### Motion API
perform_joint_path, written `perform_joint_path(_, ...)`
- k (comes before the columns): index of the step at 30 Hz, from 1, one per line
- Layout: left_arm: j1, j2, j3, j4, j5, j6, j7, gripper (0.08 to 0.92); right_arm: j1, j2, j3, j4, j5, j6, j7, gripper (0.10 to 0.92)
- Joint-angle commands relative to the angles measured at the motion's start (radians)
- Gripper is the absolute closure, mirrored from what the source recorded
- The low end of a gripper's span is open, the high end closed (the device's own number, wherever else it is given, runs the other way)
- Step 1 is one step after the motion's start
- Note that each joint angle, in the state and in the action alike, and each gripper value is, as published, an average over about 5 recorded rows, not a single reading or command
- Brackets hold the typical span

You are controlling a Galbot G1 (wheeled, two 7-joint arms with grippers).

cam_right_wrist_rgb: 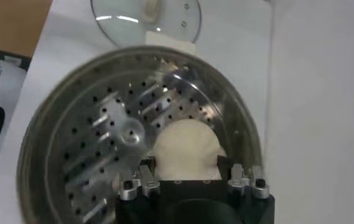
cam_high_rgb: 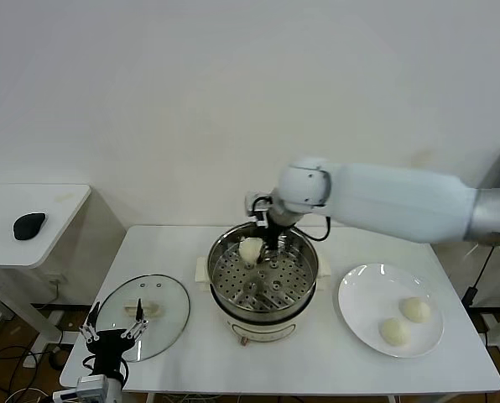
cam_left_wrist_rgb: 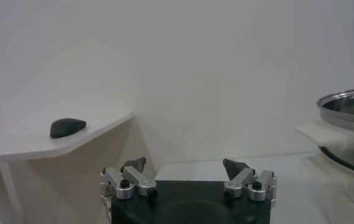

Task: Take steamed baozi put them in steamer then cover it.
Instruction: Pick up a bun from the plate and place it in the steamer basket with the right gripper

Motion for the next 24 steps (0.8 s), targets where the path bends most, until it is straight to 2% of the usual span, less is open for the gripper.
perform_joint_path(1,0.000,0.001,0.000,0.005,-0.001,-0.002,0.000,0.177,-0.098,0.096,0.007,-0.063,0.027,-0.042,0.042,0.397)
perform_joint_path(8,0.000,-0.001,0.001,0.001,0.000,-0.002,0.000,0.177,-0.116,0.111,0.017,-0.084,0.022,-0.048,0.056,0.386)
perform_joint_path(14,0.001,-0.005,0.003,-0.002,0.001,-0.003,0.000,0.177,-0.065,0.075,0.019,-0.050,0.017,-0.060,0.036,0.248)
perform_joint_path(18,0.001,-0.005,0.005,-0.006,0.001,-0.003,0.000,0.177,0.029,-0.012,0.018,0.010,0.006,-0.048,-0.032,0.207)
perform_joint_path(24,-0.005,-0.001,0.015,-0.010,0.002,-0.002,0.001,0.177,0.174,-0.224,-0.010,0.145,-0.093,0.049,-0.212,0.203)
